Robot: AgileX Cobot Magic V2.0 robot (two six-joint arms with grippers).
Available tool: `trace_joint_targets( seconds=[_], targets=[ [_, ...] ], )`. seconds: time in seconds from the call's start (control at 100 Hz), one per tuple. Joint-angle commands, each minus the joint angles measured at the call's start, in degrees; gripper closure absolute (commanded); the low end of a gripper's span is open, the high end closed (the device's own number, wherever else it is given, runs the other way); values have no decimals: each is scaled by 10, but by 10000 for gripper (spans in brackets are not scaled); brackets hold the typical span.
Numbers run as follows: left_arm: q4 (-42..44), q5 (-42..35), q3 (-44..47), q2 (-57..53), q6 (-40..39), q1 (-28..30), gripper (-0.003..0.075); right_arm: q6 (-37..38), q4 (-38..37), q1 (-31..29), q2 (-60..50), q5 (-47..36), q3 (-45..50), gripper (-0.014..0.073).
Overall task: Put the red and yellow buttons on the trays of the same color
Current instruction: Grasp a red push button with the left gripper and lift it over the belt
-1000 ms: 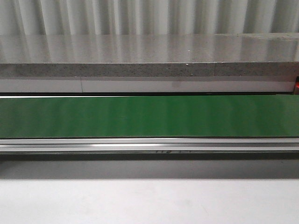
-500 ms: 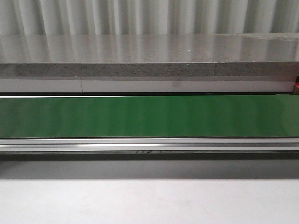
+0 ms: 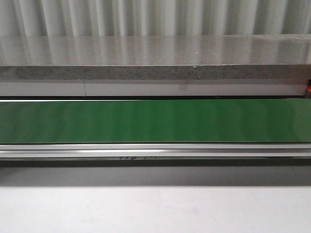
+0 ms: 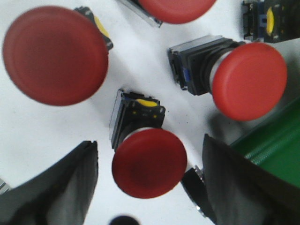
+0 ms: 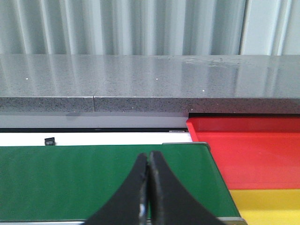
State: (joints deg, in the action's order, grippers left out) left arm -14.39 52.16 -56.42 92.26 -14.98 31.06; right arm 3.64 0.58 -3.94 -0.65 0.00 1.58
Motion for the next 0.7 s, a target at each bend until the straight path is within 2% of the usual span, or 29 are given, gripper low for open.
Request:
trace_joint_targets(
  seconds=[0.0,0.21,0.28,0.49,0.69],
  targets=[
    [-8,-11,-19,-15,-7,2,290,-1,-6,0,-8,-47,1,659],
    [-8,-10,-19,-14,-7,2,498,-1,-6,0,-8,-47,1,659],
    [-8,-10,-19,-14,-6,2,546,-1,-6,0,-8,-47,1,659],
    [-1,5,-19,-22,3,2,569,-1,-6,0,-8,-47,1,659],
    [2,24,-33,-89,36,2,569,-1,-6,0,-8,-47,1,659]
  ],
)
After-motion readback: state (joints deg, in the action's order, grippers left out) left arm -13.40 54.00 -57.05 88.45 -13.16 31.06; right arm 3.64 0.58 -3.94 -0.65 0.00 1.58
